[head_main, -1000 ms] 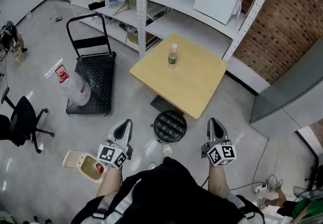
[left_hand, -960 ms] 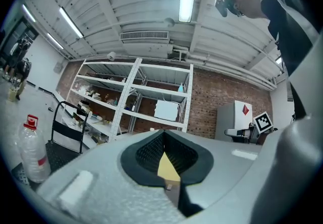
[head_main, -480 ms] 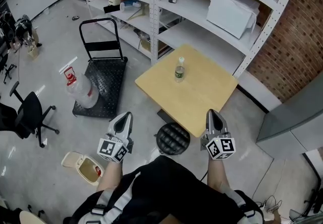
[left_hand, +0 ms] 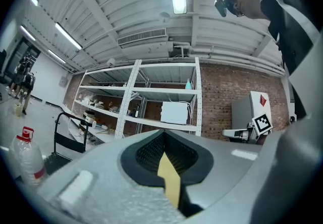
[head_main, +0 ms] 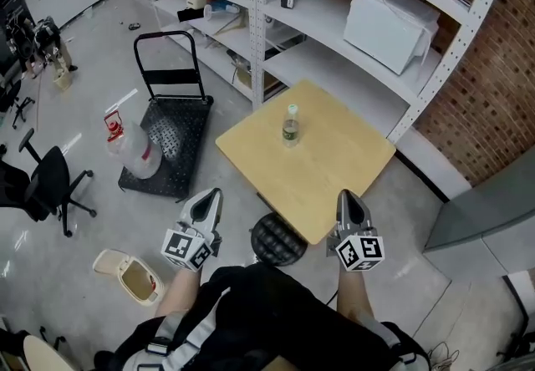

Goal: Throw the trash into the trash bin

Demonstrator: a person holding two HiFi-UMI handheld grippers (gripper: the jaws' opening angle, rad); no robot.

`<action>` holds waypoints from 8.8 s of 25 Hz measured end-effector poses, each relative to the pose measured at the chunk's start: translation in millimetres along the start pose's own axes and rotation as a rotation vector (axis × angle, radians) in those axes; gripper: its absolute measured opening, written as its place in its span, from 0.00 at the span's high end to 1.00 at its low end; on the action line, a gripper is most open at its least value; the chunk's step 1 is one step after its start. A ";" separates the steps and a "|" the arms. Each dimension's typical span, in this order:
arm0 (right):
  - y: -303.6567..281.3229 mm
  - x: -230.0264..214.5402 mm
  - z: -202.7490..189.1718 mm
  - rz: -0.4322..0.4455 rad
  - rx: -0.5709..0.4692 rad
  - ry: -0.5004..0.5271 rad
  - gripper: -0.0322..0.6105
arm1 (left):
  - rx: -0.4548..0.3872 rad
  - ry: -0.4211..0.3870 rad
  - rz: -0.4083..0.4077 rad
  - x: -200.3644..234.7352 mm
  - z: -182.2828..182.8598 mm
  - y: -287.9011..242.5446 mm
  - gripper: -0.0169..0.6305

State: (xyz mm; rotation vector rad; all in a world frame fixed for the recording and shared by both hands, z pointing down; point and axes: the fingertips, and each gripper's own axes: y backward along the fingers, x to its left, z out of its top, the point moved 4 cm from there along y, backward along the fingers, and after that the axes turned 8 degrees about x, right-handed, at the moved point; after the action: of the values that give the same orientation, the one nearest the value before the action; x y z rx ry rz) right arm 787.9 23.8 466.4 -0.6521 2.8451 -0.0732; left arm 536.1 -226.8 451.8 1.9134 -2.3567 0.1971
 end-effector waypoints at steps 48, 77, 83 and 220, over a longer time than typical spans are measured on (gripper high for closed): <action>-309.3 -14.3 -91.5 -0.068 0.403 0.098 0.29 | 0.220 0.088 -0.099 178.1 -51.3 -177.2 0.97; -346.4 4.5 -98.2 -0.093 0.454 0.158 0.43 | 0.199 0.096 -0.120 213.7 -43.0 -192.9 0.97; -313.7 18.3 -61.1 -0.068 0.372 0.188 0.43 | 0.173 0.117 -0.102 202.8 -42.4 -179.3 0.97; -26.9 782.1 -344.9 1.899 0.820 0.700 0.43 | -0.132 0.508 1.548 154.1 -165.9 614.5 0.97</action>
State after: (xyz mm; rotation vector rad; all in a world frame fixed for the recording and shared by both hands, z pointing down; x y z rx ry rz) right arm 35.7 -341.2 646.0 2.3675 2.2004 -1.0713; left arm -97.6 -224.3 616.7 -0.3417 -2.6696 0.4905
